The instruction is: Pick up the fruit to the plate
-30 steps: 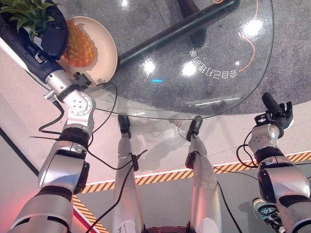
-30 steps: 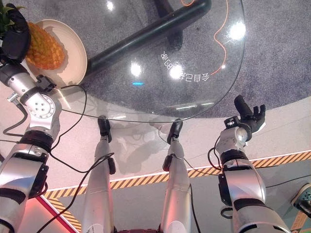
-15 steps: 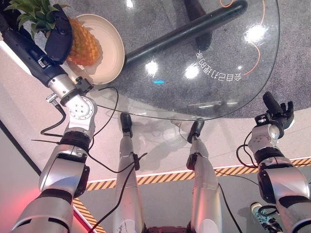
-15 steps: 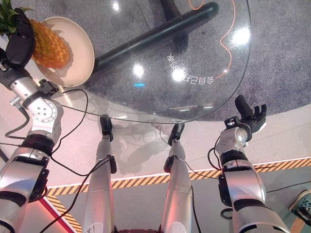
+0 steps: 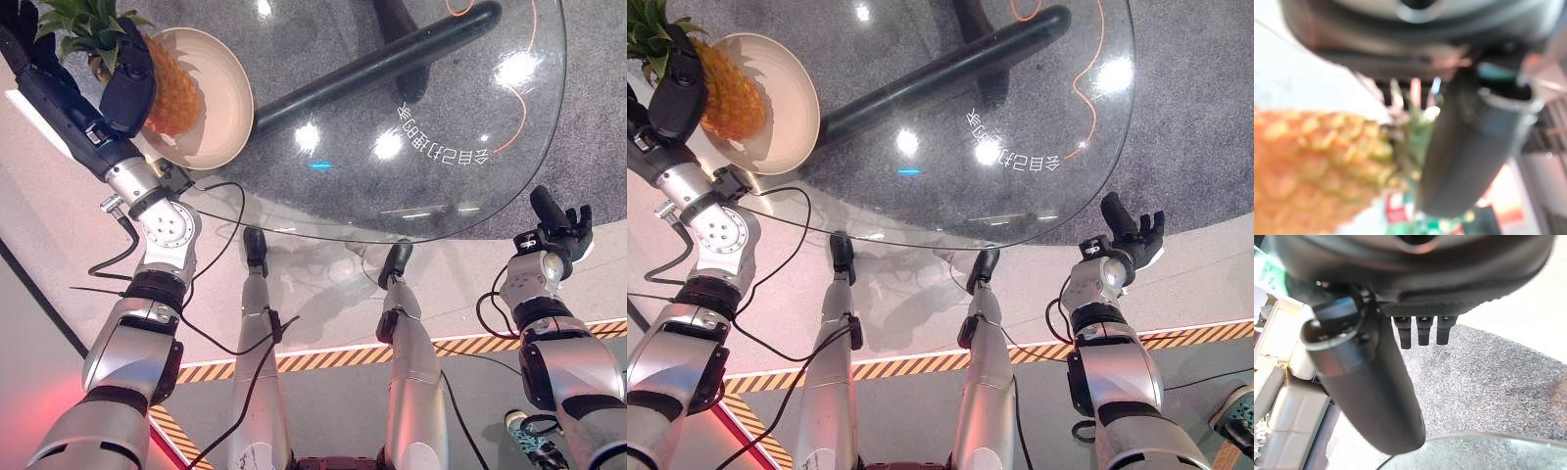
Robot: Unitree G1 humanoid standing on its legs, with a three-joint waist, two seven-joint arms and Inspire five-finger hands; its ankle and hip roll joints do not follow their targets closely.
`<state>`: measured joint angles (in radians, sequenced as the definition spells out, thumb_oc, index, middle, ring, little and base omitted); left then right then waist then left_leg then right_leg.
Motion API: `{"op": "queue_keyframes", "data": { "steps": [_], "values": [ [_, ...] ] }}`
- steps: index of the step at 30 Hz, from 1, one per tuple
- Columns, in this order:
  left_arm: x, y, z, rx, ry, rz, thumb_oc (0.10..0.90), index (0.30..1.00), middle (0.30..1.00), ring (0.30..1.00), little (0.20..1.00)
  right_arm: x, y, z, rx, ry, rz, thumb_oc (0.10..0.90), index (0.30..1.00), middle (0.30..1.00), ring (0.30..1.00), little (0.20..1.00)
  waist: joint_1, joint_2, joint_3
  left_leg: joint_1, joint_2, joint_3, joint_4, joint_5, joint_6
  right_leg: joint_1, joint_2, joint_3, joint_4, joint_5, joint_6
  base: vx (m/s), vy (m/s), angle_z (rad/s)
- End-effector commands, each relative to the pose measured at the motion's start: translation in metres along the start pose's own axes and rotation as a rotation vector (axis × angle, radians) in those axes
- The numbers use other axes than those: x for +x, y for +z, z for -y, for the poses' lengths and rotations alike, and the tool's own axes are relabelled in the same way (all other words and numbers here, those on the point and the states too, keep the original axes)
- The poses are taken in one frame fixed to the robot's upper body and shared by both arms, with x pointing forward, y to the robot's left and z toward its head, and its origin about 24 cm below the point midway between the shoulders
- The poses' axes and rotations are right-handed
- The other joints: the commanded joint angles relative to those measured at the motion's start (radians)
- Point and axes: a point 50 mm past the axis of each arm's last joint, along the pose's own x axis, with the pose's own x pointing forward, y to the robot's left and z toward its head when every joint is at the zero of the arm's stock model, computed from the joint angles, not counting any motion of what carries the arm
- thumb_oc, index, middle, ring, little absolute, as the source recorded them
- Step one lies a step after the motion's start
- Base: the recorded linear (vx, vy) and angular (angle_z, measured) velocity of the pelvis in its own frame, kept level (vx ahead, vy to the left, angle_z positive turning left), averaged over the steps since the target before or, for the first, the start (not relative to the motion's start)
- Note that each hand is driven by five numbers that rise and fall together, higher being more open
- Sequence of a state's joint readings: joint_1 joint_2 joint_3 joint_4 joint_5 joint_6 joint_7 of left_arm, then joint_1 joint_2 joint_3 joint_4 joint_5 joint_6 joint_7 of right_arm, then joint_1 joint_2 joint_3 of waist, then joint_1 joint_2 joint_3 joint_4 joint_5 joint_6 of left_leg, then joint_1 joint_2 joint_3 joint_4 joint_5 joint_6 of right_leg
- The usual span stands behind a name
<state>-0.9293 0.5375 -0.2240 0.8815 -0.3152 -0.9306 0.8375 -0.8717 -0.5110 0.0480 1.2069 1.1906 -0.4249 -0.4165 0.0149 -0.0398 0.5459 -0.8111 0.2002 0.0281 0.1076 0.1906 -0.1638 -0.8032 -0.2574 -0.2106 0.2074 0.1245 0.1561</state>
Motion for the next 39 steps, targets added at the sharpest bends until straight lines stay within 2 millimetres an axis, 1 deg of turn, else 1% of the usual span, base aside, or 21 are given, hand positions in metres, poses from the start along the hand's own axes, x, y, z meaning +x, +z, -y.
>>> {"op": "queue_keyframes", "data": {
  "steps": [1,18,27,31,39],
  "values": [
    [0.014,0.025,0.006,-0.112,-0.013,0.158,0.800,0.900,0.900,0.900,0.900,0.008,0.022,0.028,0.038,-0.098,0.123,0.800,0.900,0.900,0.900,0.900,0.027,-0.030,-0.026,-0.036,-0.029,-0.030,0.150,-0.132,0.023,0.011,0.008,-0.041,0.035,-0.039,0.026,0.00,0.000,0.00],
    [-0.002,0.016,0.000,-0.093,-0.058,0.114,0.800,0.900,0.900,0.900,0.900,0.010,0.025,0.029,0.049,-0.101,0.128,0.800,0.900,0.900,0.900,0.900,0.039,-0.028,-0.026,-0.042,-0.033,-0.040,0.149,-0.134,0.025,0.006,0.002,-0.053,0.036,-0.035,0.031,0.00,0.000,0.00],
    [-0.011,0.010,-0.001,-0.077,-0.104,0.086,0.800,0.900,0.900,0.900,0.900,0.009,0.024,0.031,0.048,-0.103,0.133,0.800,0.900,0.900,0.900,0.900,0.044,-0.023,-0.026,-0.038,-0.038,-0.042,0.142,-0.133,0.028,0.009,0.001,-0.056,0.032,-0.030,0.032,0.00,0.000,0.01],
    [-0.017,0.010,-0.001,-0.068,-0.125,0.092,0.800,0.900,0.900,0.900,0.900,0.009,0.024,0.033,0.049,-0.105,0.135,0.800,0.900,0.900,0.900,0.900,0.047,-0.021,-0.026,-0.034,-0.038,-0.042,0.138,-0.133,0.027,0.013,-0.001,-0.059,0.030,-0.029,0.033,0.00,0.000,0.00],
    [-0.023,0.009,-0.004,-0.065,-0.132,0.091,0.800,0.900,0.900,0.900,0.900,0.009,0.024,0.035,0.057,-0.115,0.140,0.800,0.900,0.900,0.900,0.900,0.056,-0.018,-0.026,-0.032,-0.041,-0.047,0.138,-0.136,0.030,0.017,-0.005,-0.067,0.030,-0.030,0.034,0.00,0.000,0.00]
  ]
}}
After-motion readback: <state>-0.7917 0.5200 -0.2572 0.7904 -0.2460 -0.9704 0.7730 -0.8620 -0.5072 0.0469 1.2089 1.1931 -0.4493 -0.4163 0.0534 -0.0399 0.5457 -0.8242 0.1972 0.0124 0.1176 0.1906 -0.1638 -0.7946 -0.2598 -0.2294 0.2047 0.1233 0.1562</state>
